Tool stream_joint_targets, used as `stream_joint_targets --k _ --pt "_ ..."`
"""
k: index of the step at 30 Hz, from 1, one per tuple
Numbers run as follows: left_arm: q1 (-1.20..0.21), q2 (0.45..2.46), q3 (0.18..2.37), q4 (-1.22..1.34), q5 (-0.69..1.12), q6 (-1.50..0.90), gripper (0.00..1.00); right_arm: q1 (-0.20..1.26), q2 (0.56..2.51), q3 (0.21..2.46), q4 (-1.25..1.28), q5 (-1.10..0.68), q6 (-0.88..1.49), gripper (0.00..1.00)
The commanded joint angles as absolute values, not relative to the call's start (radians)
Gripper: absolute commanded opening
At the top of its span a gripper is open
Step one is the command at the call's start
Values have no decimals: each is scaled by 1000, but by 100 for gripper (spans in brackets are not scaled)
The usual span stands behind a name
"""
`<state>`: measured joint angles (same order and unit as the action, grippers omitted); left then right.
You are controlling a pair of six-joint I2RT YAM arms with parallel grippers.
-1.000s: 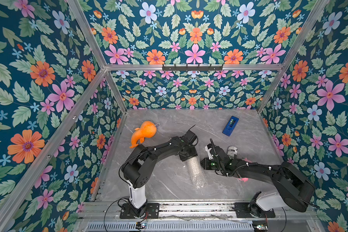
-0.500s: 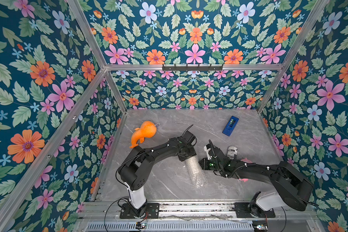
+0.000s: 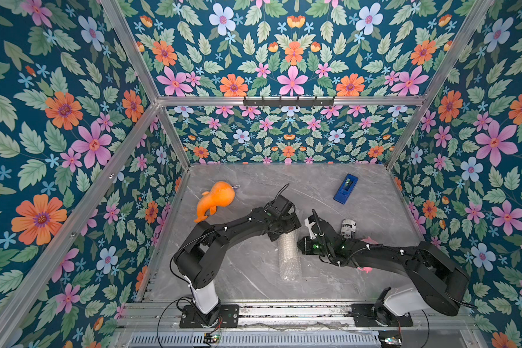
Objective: Wrap vases in bubble wrap
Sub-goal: Wrap the vase in bubble wrap.
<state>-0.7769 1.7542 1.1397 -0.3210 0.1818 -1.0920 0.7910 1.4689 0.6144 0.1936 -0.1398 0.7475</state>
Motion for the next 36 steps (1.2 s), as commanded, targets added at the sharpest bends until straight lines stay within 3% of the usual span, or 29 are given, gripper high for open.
stream_joint_targets --k 1,25,28,33,36 --pt "-775 1760 1142 -311 194 -1076 99 794 1474 620 200 -144 748 16" --pt "-781 1777 1160 -346 203 -977 99 796 1473 632 195 -150 730 14" --pt "-782 1790 1173 -364 199 -967 94 796 1470 631 195 -152 730 14" --pt "-782 1798 1181 -390 178 -961 72 796 1461 630 185 -151 723 14" --pt "-782 1797 1180 -394 174 -959 68 796 1456 630 177 -149 719 14"
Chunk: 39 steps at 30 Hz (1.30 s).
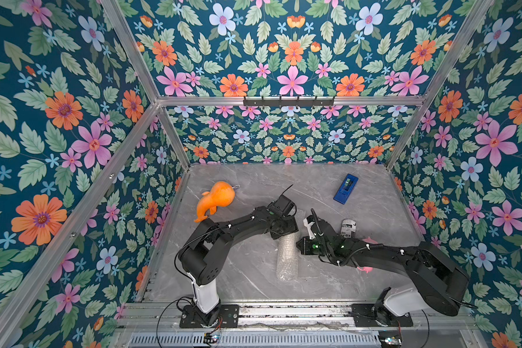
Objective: Wrap vases in bubble wrap
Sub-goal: Wrap the vase in bubble wrap, then tear off the tape using the Tape Cutter.
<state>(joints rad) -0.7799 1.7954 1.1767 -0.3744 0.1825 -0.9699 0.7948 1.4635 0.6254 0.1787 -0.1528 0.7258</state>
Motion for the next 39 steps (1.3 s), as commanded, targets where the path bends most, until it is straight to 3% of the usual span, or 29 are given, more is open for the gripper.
stream_joint_targets --k 1,6,10,24,32,39 --pt "-781 1796 1181 -395 170 -958 68 797 1454 629 177 -149 719 14" --pt "-782 1796 1178 -398 157 -958 57 796 1432 617 168 -136 719 15" --pt "-782 1802 1174 -399 149 -951 51 797 1406 608 148 -121 719 24" --pt "-773 1794 1123 -368 127 -889 47 779 1271 642 -29 -38 702 41" --pt "-755 1772 1050 -337 121 -868 47 575 1164 760 -288 9 684 46" --pt "-733 1758 1002 -308 126 -862 47 225 1171 835 -226 -199 682 47"
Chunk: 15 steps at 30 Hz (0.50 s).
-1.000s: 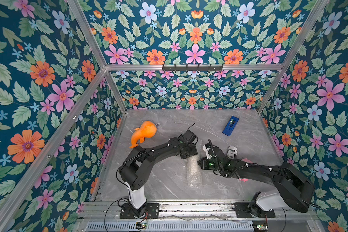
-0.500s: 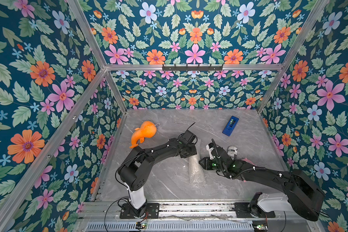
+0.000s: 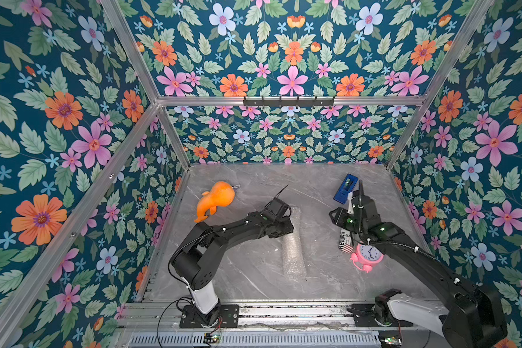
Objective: Wrap vases in bubble wrap
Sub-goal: Tear off the tape using the Tape Cutter.
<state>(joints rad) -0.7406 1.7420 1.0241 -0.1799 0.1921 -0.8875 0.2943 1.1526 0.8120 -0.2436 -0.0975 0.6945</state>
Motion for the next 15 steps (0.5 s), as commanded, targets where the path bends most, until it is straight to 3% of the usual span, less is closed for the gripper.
stream_joint_targets --k 1,6,15 --pt "-731 1755 997 -304 127 -859 47 177 1200 856 -212 -240 672 47" --pt "-728 1746 984 -291 123 -851 47 23 1387 990 -169 -386 601 47" --pt "-727 1735 973 -293 114 -844 47 -114 1782 1232 -88 -541 579 42"
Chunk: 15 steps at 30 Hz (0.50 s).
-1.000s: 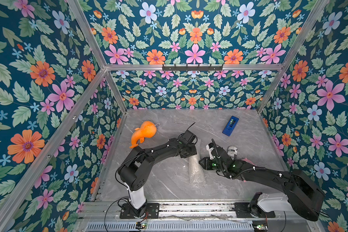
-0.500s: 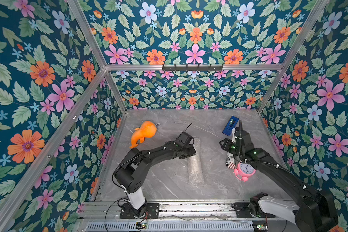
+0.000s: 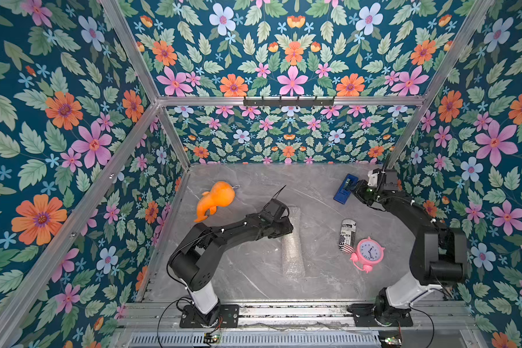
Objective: Wrap vases in bubble wrap
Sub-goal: Tear off the tape using the Tape Cutter.
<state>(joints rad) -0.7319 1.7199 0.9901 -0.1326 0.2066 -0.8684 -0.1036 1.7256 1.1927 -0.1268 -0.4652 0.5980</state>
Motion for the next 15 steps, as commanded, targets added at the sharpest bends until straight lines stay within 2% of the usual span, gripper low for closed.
stream_joint_targets --k 1,7,15 --pt "-727 1735 972 -293 114 -843 47 -118 1817 1255 -85 -549 575 42" --pt "-727 1735 974 -288 132 -844 48 -122 1939 1332 -39 -600 567 36" --pt "-727 1720 972 -291 124 -850 48 -127 2007 1356 -59 -599 555 34"
